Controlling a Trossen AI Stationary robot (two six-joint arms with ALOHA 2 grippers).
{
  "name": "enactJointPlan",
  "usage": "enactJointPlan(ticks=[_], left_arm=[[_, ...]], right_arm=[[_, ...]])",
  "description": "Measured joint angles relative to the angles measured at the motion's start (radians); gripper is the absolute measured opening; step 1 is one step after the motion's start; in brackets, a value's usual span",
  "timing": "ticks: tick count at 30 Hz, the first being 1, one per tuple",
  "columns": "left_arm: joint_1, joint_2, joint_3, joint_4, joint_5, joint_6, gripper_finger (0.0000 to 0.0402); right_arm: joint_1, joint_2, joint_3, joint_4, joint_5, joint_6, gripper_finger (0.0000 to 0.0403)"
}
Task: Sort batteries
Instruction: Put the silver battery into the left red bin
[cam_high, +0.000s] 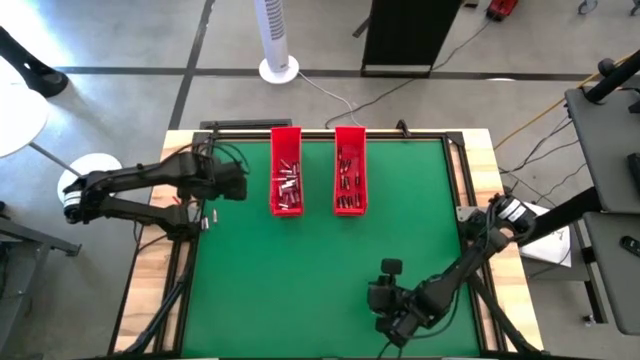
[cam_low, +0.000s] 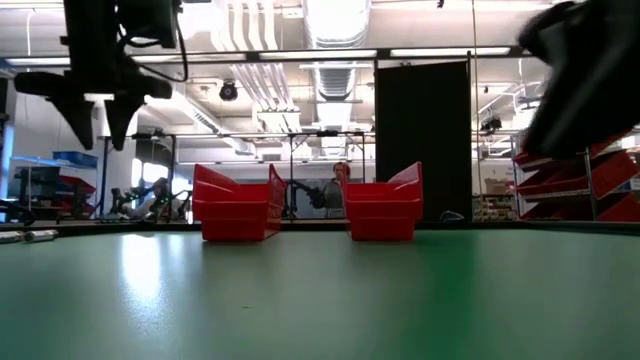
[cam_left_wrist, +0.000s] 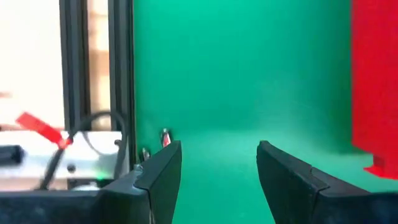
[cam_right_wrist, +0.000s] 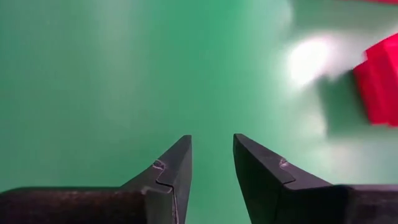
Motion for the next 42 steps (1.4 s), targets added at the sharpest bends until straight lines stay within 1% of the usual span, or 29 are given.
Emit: enactJointPlan(ticks=[3, 5, 8, 11, 13, 18, 20, 23, 26, 33, 37, 42], left_arm=[[0.002, 0.029, -0.027, 0.004, 0.055, -0.048, 0.0187], [0.008, 0.06, -0.053, 0.008, 0.078, -0.044, 0.0187], [0.02, 0.101, -0.105, 0.011, 0.103, 0.006, 0.0187], [0.037, 0.125, -0.163, 0.057, 0.185, 0.047, 0.0187], [0.052, 0.132, -0.192, 0.086, 0.213, 0.058, 0.0187], [0.089, 0.168, -0.182, 0.133, 0.205, 0.058, 0.0187], [0.105, 0.187, -0.18, 0.171, 0.228, 0.059, 0.0187], [0.147, 0.229, -0.18, 0.2, 0.278, 0.066, 0.0187], [0.196, 0.282, -0.181, 0.187, 0.291, 0.114, 0.0187], [0.286, 0.378, -0.181, 0.141, 0.308, 0.242, 0.0187], [0.33, 0.417, -0.181, 0.143, 0.308, 0.264, 0.0187], [0.382, 0.461, -0.181, 0.164, 0.312, 0.345, 0.0187]], right_arm=[[-0.043, 0.0, 0.0, 0.037, 0.024, -0.055, 0.0107], [-0.071, 0.0, 0.0, 0.067, 0.025, -0.091, 0.0105], [-0.105, 0.0, 0.0, 0.102, 0.025, -0.143, 0.0102], [-0.132, 0.0, 0.0, 0.103, 0.023, -0.197, 0.0098], [-0.146, 0.0, 0.0, 0.104, 0.022, -0.243, 0.0095], [-0.181, 0.0, 0.0, 0.157, 0.021, -0.356, 0.0088], [-0.192, 0.0, 0.0, 0.182, 0.014, -0.398, 0.0085], [-0.206, 0.0, 0.0, 0.217, -0.045, -0.457, 0.0081], [-0.214, 0.0, 0.0, 0.247, -0.08, -0.508, 0.0077], [-0.217, 0.0, 0.0, 0.257, -0.08, -0.557, 0.0072], [-0.217, 0.0, 0.0, 0.256, -0.08, -0.557, 0.0079], [-0.217, 0.0, 0.0, 0.25, -0.08, -0.548, 0.0089]])
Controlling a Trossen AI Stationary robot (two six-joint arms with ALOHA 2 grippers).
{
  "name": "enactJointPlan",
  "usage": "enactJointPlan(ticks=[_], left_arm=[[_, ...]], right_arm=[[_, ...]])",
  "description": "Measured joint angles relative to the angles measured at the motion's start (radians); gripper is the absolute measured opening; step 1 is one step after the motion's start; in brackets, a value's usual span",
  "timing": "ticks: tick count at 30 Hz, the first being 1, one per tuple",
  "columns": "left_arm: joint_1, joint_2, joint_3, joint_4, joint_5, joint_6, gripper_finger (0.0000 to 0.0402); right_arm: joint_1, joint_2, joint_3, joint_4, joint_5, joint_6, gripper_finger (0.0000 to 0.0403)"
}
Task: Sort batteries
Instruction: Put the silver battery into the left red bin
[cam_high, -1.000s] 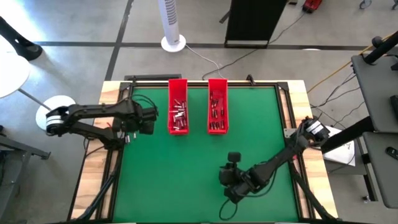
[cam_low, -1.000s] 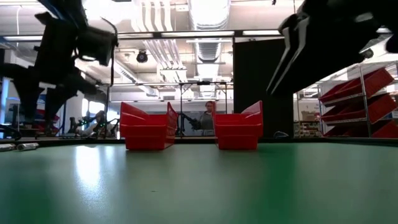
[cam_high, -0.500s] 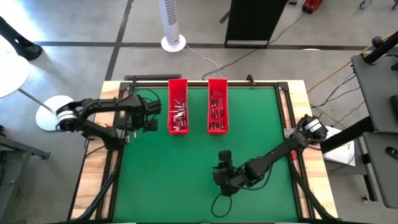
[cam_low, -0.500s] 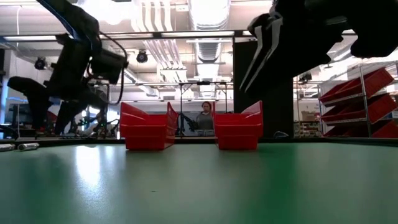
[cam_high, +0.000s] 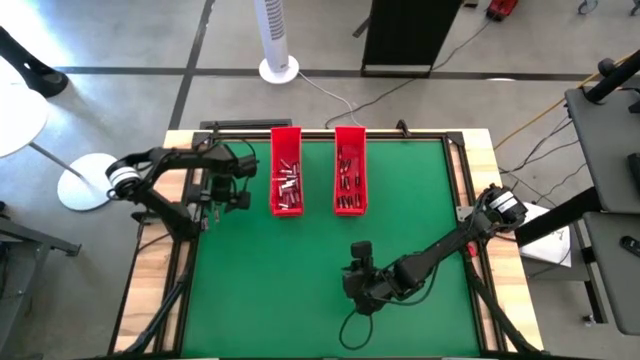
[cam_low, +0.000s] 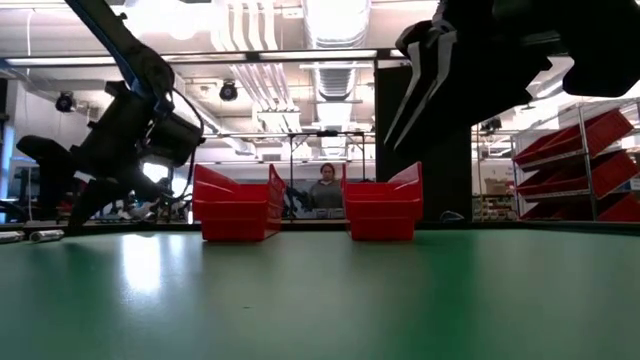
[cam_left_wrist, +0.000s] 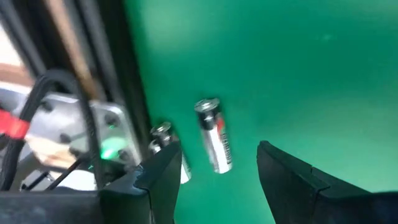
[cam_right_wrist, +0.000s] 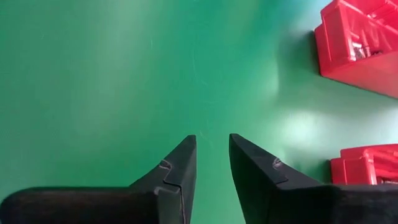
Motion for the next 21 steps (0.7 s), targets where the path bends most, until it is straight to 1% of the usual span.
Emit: enactJointPlan(ticks=[3, 8, 13, 21], left_arm=[[0.02, 0.015, -0.002, 0.039, 0.028, 0.049, 0.0183], [0.051, 0.024, -0.034, 0.09, 0.071, 0.087, 0.0163], [0.086, 0.027, -0.072, 0.098, 0.065, 0.083, 0.0154], [0.071, 0.017, -0.085, 0.119, 0.073, 0.101, 0.0153]], right_arm=[[0.0, 0.0, 0.0, -0.009, -0.003, 0.018, 0.0092], [0.003, 0.0, 0.0, -0.039, -0.004, 0.046, 0.0091], [0.003, 0.0, 0.0, -0.057, -0.005, 0.061, 0.0077], [0.001, 0.0, 0.0, -0.053, -0.004, 0.053, 0.0063]])
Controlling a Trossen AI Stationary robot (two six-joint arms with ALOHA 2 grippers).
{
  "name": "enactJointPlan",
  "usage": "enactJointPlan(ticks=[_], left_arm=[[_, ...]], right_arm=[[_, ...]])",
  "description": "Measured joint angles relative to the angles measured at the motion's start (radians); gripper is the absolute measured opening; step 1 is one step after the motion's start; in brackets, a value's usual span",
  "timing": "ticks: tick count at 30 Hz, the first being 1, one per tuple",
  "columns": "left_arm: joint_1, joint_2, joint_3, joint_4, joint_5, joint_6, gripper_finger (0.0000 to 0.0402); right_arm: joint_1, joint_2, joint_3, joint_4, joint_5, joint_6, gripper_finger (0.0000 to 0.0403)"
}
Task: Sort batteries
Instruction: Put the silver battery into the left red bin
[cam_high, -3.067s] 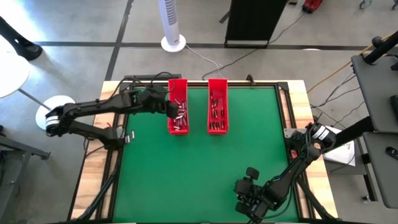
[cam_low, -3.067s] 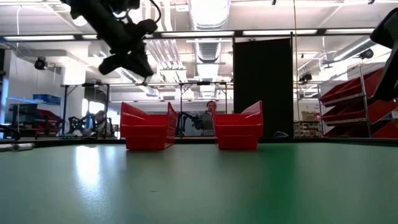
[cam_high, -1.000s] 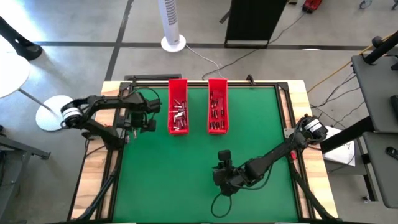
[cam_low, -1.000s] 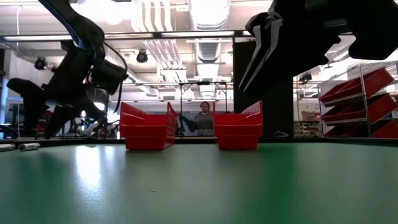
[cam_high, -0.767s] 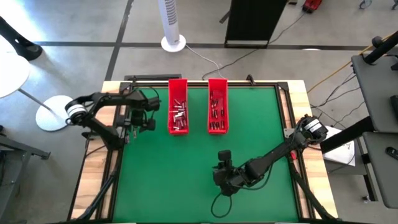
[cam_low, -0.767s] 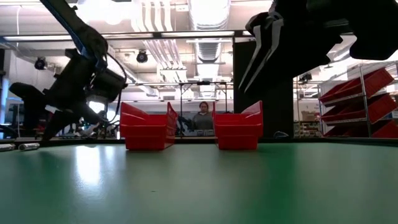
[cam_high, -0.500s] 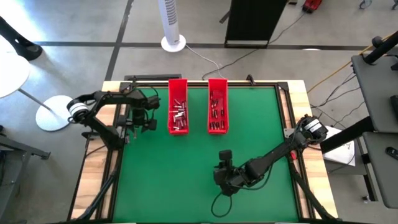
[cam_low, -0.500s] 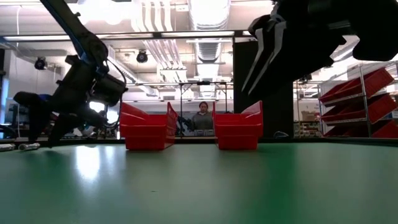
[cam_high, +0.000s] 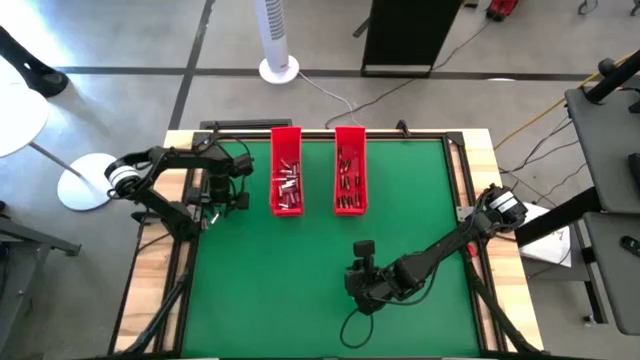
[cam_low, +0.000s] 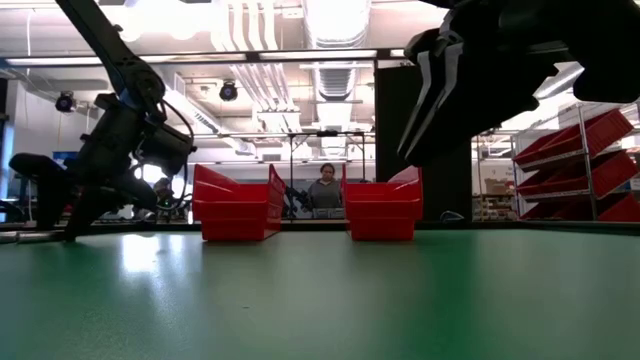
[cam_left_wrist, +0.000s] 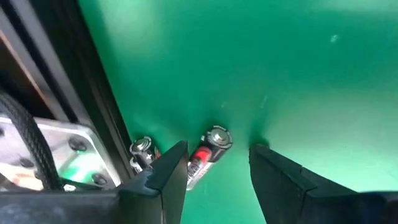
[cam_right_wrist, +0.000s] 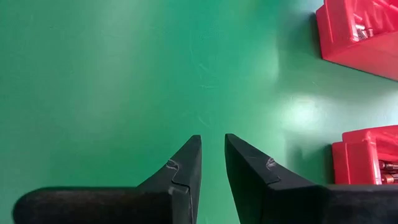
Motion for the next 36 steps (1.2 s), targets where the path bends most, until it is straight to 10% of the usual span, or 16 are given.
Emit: enactJointPlan(ticks=[12, 25, 36], left_arm=[[-0.055, -0.006, 0.01, 0.011, -0.028, 0.065, 0.0023], [-0.192, -0.226, 0.278, -0.111, -0.161, 0.027, 0.0022], [-0.5, -0.324, 0.514, 0.251, -0.318, -0.013, 0.0033]], right_arm=[[-0.001, 0.0, 0.0, 0.002, 0.001, -0.009, 0.0082], [0.0, 0.0, 0.0, 0.002, 0.001, 0.021, 0.0082], [0.0, 0.0, 0.0, 0.003, 0.001, 0.078, 0.006]])
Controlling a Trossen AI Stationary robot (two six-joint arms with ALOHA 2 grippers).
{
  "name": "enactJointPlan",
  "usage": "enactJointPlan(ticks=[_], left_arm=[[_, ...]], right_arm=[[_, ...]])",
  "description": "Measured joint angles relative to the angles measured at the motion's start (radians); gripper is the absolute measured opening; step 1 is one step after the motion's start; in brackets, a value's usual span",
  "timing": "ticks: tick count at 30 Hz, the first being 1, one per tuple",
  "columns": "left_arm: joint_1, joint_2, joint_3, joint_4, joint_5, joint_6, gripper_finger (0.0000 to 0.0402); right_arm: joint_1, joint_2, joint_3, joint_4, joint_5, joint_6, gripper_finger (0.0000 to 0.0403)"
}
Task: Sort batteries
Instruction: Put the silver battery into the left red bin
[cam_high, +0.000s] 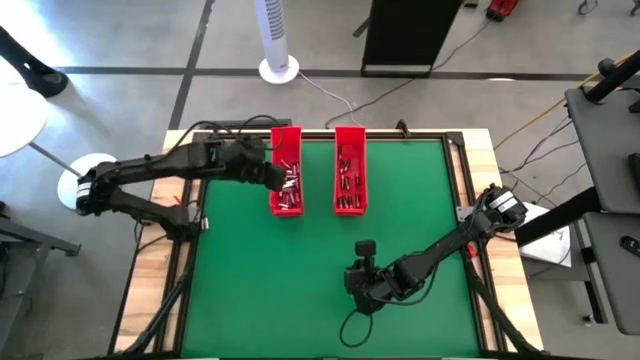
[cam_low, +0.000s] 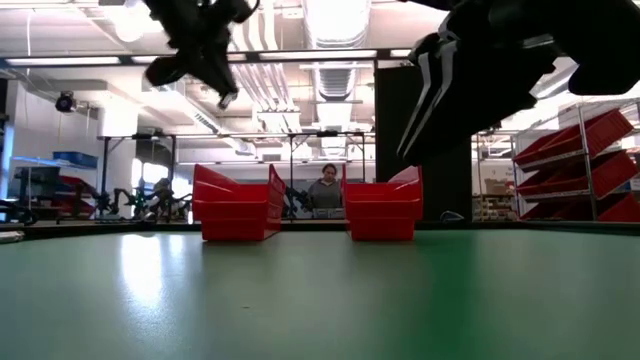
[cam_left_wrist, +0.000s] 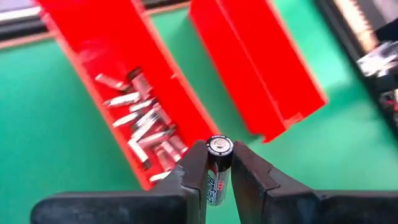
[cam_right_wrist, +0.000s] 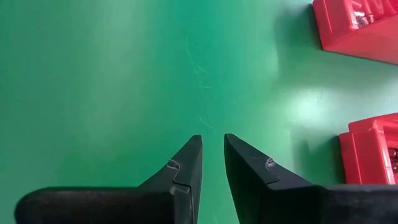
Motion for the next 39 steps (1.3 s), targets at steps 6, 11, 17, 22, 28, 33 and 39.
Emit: enactJointPlan(ticks=[6, 11, 17, 22, 28, 33, 39], left_arm=[[-0.013, 0.085, 0.086, 0.012, -0.053, 0.069, 0.005], [-0.013, 0.18, 0.179, 0.004, -0.088, 0.111, 0.0089], [-0.004, 0.305, 0.351, -0.209, -0.172, 0.127, 0.015], [-0.005, 0.382, 0.52, -0.551, -0.219, 0.098, 0.0173], [-0.023, 0.354, 0.516, -0.702, -0.03, -0.059, 0.0171], [-0.032, 0.304, 0.357, -0.769, 0.077, -0.178, 0.0171], [-0.034, 0.239, 0.041, -0.654, 0.168, -0.21, 0.0171]], right_arm=[[0.0, 0.0, 0.0, 0.0, 0.0, 0.045, 0.0061], [0.0, 0.0, 0.0, -0.002, 0.0, 0.04, 0.0071], [0.001, -0.001, 0.0, -0.097, 0.0, 0.028, 0.0083], [0.005, -0.019, 0.0, -0.301, 0.003, 0.155, 0.0089], [0.006, -0.026, 0.0, -0.361, 0.009, 0.268, 0.008], [0.013, -0.026, -0.005, -0.329, 0.006, 0.284, 0.0067], [0.021, -0.026, -0.005, -0.302, 0.006, 0.296, 0.0059]])
